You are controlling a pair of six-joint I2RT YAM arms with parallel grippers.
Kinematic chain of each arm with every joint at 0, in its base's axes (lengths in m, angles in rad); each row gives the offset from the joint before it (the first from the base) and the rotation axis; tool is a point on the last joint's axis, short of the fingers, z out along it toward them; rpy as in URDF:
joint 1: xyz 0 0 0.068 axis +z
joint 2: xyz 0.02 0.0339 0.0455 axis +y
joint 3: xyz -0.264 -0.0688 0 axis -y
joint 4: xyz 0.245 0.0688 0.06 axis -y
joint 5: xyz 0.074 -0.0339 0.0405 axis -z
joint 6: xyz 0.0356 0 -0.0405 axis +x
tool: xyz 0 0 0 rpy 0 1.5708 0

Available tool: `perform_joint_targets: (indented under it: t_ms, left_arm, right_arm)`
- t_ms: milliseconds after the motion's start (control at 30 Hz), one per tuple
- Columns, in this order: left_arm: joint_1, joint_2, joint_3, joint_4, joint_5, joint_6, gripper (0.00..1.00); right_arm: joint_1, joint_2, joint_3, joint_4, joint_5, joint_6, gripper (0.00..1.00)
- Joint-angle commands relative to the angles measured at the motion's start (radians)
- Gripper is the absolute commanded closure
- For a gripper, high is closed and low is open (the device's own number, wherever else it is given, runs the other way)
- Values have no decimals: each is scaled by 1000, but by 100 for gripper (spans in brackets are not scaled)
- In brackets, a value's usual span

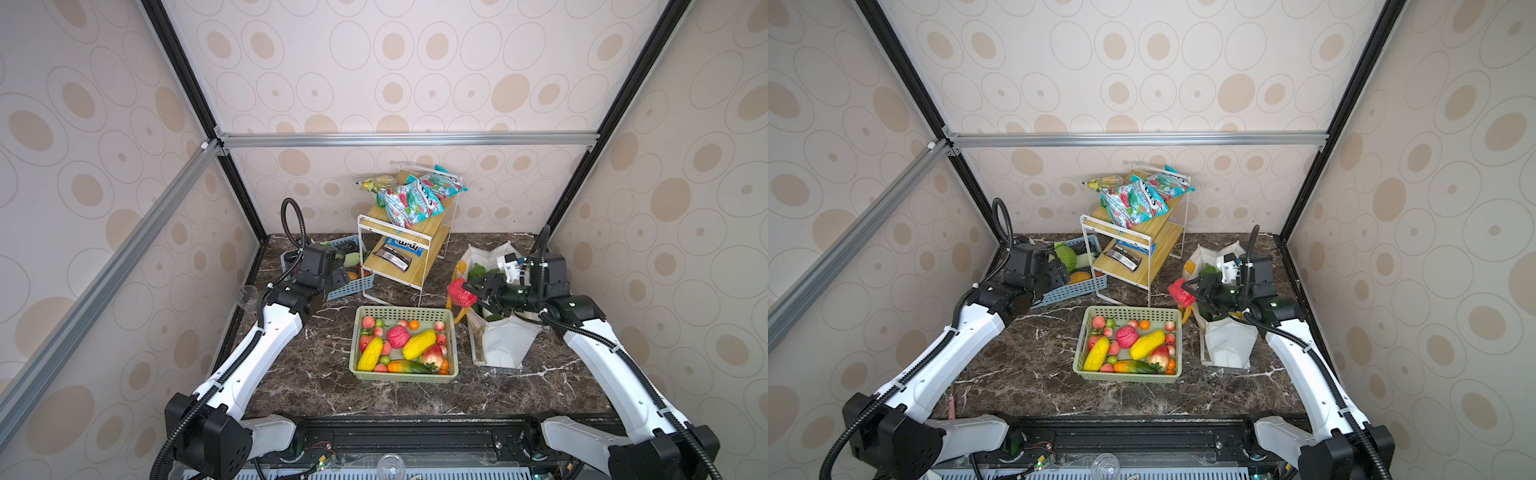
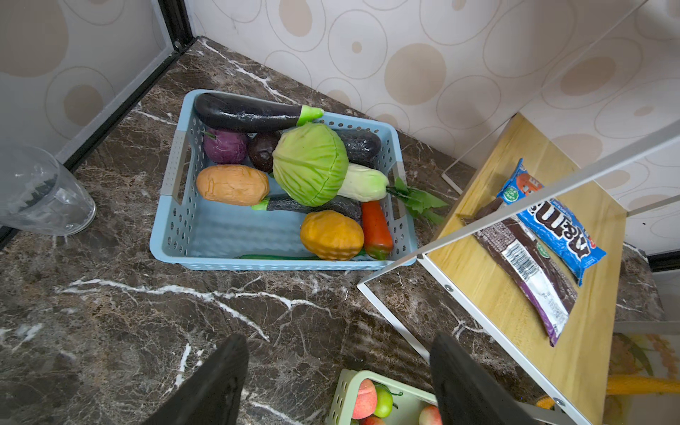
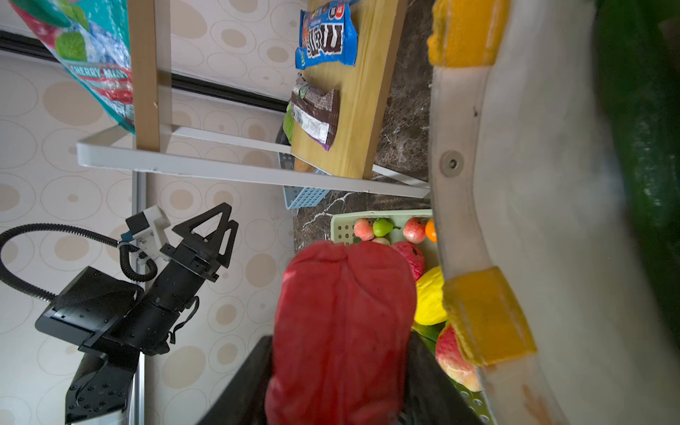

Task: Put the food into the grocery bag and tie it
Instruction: 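Open the left gripper and carry the pepper over the tote bag with the right gripper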

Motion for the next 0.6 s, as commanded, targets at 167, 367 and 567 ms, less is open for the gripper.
perform_joint_targets:
  t_ms: [167, 367, 567]
  left_arm:
    - [5, -4, 21, -13, -18, 20, 22]
    - [3, 3, 2, 12, 40, 21, 24]
    - [-17, 6, -17, 15, 50, 14, 25]
  right_arm:
    - [-114, -12, 33, -29, 22, -65, 54]
    - [-169, 0, 41, -49, 108, -109, 54]
    - [-210, 41, 36, -34, 171, -128, 55]
